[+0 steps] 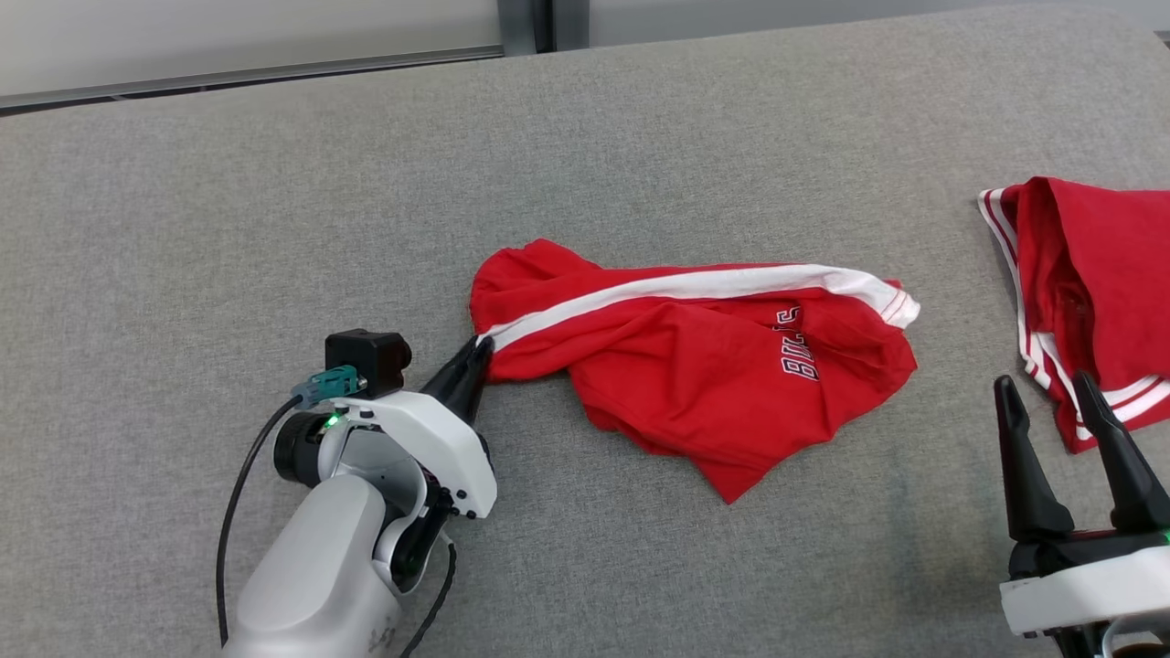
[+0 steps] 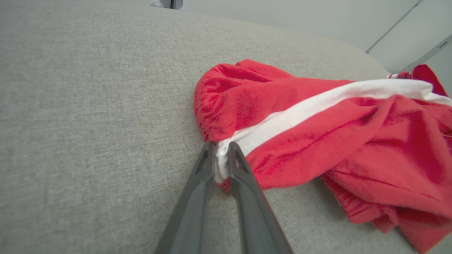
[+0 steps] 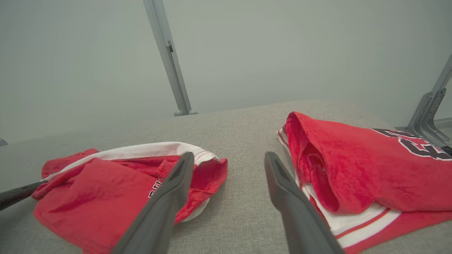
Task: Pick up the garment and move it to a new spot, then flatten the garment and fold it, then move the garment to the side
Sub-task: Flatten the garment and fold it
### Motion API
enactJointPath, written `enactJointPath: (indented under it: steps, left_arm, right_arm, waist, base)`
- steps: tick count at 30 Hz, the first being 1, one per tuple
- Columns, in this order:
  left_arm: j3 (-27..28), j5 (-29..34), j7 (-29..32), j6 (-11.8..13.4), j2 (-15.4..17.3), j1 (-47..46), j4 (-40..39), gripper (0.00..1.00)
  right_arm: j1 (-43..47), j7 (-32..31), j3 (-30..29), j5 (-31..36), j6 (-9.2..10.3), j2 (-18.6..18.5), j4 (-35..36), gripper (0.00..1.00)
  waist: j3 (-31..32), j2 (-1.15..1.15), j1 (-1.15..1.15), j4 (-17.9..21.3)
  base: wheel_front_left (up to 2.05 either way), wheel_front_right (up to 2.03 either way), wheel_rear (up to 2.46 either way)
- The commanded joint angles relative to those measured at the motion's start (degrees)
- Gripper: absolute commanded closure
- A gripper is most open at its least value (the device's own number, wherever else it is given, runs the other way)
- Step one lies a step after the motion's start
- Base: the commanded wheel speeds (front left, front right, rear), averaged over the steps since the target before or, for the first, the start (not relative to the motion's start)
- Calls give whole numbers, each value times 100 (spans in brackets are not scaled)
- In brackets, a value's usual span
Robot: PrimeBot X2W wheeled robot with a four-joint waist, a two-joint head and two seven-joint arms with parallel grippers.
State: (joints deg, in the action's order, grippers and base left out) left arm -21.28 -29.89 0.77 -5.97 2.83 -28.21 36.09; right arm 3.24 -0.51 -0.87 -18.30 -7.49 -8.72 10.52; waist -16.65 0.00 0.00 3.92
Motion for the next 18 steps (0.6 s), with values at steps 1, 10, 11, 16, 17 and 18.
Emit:
enactJointPath:
  steps: [1, 10, 11, 16, 17, 18]
  left_arm:
    - [-20, -29, -61, -12, 34, -104, 47, 100]
    - [-287, -50, -316, -60, 25, -372, 250, 100]
    - [-312, -53, -330, -66, 26, -404, 262, 100]
    - [-487, -141, -425, -86, 25, -496, 318, 100]
    - [-517, -166, -455, -87, 28, -513, 336, 100]
    - [-550, -201, -469, -80, 26, -518, 350, 100]
  right_arm:
    - [-55, -25, -36, -20, 0, -55, -67, 0]
    - [-752, 24, 345, -515, 0, -240, -980, 0]
    - [-898, 49, 421, -582, 0, -245, -1105, 0]
    - [-1546, 124, 670, -928, 0, -284, -1825, 0]
    - [-1638, 87, 724, -1035, 0, -279, -1970, 0]
    - [-1724, 64, 784, -1108, 0, -292, -2097, 0]
  waist:
    - [-13, 0, 0, -11]
    - [-205, 0, 0, -193]
    - [-228, 0, 0, -210]
    - [-322, 0, 0, -317]
    - [-330, 0, 0, -334]
    - [-339, 0, 0, -347]
  base:
    - [0, 0, 0]
    - [0, 0, 0]
    - [0, 0, 0]
    - [0, 0, 0]
    - [0, 0, 0]
    - [0, 0, 0]
